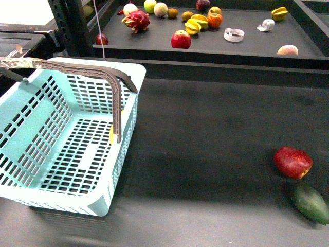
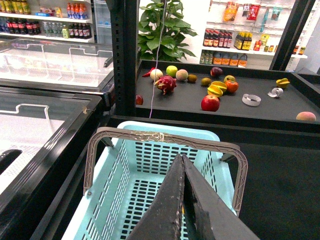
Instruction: Pick mango with right arm and hold basket with left
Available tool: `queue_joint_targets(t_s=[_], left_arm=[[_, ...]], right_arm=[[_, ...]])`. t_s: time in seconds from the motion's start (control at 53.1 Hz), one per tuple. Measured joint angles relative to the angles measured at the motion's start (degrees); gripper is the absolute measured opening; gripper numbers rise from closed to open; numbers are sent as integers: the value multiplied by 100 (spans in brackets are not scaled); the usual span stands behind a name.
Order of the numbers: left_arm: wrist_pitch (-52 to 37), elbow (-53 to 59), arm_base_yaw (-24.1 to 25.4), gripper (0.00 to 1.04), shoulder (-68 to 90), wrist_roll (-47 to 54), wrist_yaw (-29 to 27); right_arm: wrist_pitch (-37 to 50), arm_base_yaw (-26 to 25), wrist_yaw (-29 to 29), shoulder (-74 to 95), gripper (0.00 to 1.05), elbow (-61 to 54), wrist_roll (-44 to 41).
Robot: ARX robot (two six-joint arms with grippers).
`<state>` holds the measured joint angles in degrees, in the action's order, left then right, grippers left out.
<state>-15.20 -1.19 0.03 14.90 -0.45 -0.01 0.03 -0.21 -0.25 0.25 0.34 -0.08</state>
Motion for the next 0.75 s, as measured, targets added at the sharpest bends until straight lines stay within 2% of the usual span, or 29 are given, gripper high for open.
queue_joint_targets(t_s=[0.301,0.414,0.753], left_arm=[[490,0,0,2,-481,0,0],[1440,-2,0,2,-1290,2,0],[1506,-2,-2,2,-1464,2,0]], right_arm=[[0,0,0,0,97,0,0],[0,0,0,0,97,0,0],[0,0,-2,0,97,0,0]])
